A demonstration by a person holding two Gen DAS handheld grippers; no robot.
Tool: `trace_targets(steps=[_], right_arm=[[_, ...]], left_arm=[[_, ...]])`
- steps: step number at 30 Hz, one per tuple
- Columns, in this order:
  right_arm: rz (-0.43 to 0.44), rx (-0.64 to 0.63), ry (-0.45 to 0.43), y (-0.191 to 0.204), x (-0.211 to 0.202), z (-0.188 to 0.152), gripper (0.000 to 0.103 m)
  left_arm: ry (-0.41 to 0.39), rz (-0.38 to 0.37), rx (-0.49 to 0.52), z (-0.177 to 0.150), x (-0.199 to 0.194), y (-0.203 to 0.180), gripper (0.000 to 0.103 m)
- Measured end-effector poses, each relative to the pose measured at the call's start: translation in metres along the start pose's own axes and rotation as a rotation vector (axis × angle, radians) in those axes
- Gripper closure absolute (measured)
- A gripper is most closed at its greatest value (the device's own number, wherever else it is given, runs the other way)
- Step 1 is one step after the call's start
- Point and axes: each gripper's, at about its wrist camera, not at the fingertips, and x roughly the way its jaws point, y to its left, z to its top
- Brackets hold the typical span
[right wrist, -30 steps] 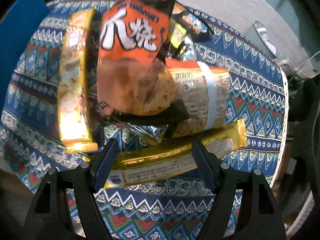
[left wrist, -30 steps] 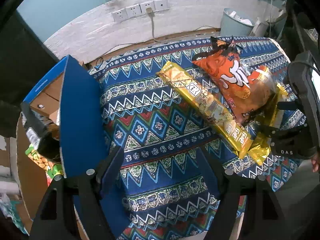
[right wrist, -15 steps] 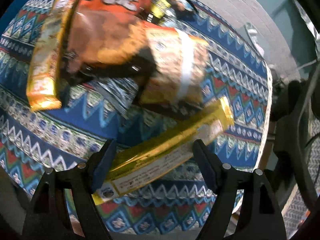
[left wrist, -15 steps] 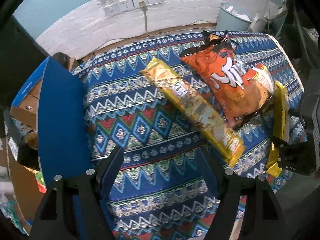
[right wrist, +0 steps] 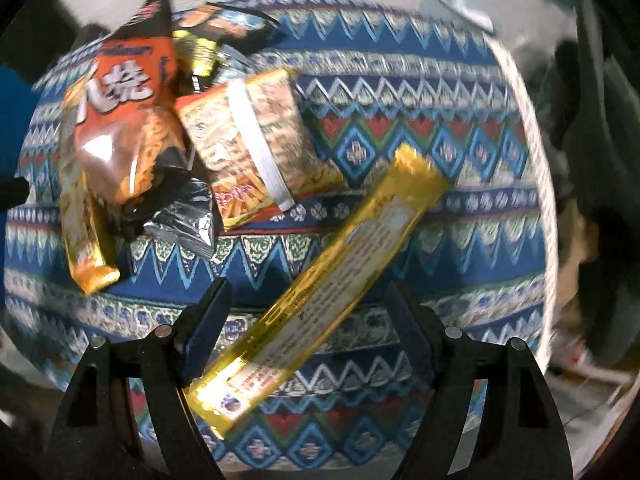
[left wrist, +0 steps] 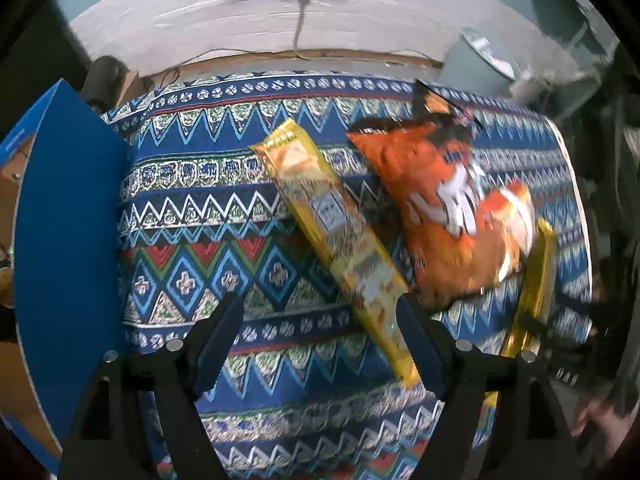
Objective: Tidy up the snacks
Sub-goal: 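Grasp a gold bar with the left tool while the right tool grasps another gold bar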
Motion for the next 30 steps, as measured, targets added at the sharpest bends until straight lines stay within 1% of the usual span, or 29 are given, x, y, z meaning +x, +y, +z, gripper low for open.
trace_targets(steps=[3, 4, 5, 9, 11, 12, 13, 14, 17, 19, 21, 22, 23, 24, 25, 26, 28, 30], right_arm=[[-0.014, 0.02, 0.019, -0.003, 0.008, -0.002, 0.025], [-0.007, 0.031, 0.021, -0.004, 0.011, -0.003, 0.025], [-0.001, 0.034, 0.025, -0.002, 0.015, -0.011, 0.025], [0.018, 0.048, 0.041, -0.006, 0.032, -0.015, 0.025], [0.045, 0.05, 0.037, -0.01, 0.038, -0.014, 0.028], [0.041, 0.04, 0.019, -0.01, 0.039, -0.013, 0.038], [0.036, 0.019, 0.006, -0.01, 0.038, -0.011, 0.044], [0.034, 0.011, 0.004, -0.012, 0.04, -0.005, 0.046], [0.038, -0.017, -0.003, -0.017, 0.041, -0.003, 0.053], [0.012, -0.046, -0.014, -0.02, 0.04, -0.004, 0.063], [-0.019, -0.071, -0.023, -0.024, 0.042, -0.002, 0.068], [-0.031, -0.077, -0.029, -0.027, 0.043, -0.001, 0.069], [-0.032, -0.075, -0.032, -0.03, 0.044, 0.0, 0.069], [-0.029, -0.071, -0.035, -0.034, 0.045, 0.002, 0.07], [-0.028, -0.066, -0.037, -0.041, 0.046, 0.005, 0.07], [-0.027, -0.06, -0.039, -0.053, 0.046, 0.011, 0.07], [-0.021, -0.048, -0.045, -0.059, 0.046, 0.013, 0.07], [-0.011, -0.032, -0.048, -0.067, 0.047, 0.028, 0.07]], left_arm=[[-0.002, -0.016, -0.046, 0.008, 0.008, 0.003, 0.023], [-0.004, -0.02, -0.058, 0.01, 0.01, 0.003, 0.023], [-0.004, -0.021, -0.068, 0.013, 0.013, 0.002, 0.023], [0.016, -0.021, -0.09, 0.023, 0.026, -0.001, 0.023], [0.032, -0.018, -0.104, 0.027, 0.035, -0.001, 0.023], [0.041, -0.02, -0.11, 0.028, 0.04, -0.003, 0.023], [0.053, -0.017, -0.111, 0.029, 0.045, -0.004, 0.023], [0.062, -0.014, -0.109, 0.03, 0.05, -0.005, 0.023], [0.082, -0.005, -0.089, 0.03, 0.061, -0.009, 0.023], [0.097, -0.015, -0.068, 0.028, 0.066, -0.012, 0.023], [0.095, -0.023, -0.048, 0.025, 0.067, -0.015, 0.023], [0.086, -0.029, -0.035, 0.023, 0.066, -0.016, 0.03], [0.078, -0.052, -0.014, 0.021, 0.065, -0.017, 0.042], [0.082, -0.062, -0.004, 0.017, 0.064, -0.016, 0.05], [0.094, -0.058, 0.008, 0.016, 0.064, -0.016, 0.055], [0.102, -0.047, 0.021, 0.014, 0.063, -0.015, 0.057], [0.103, -0.041, 0.029, 0.007, 0.059, -0.009, 0.06], [0.115, -0.032, 0.026, 0.003, 0.056, -0.001, 0.061]])
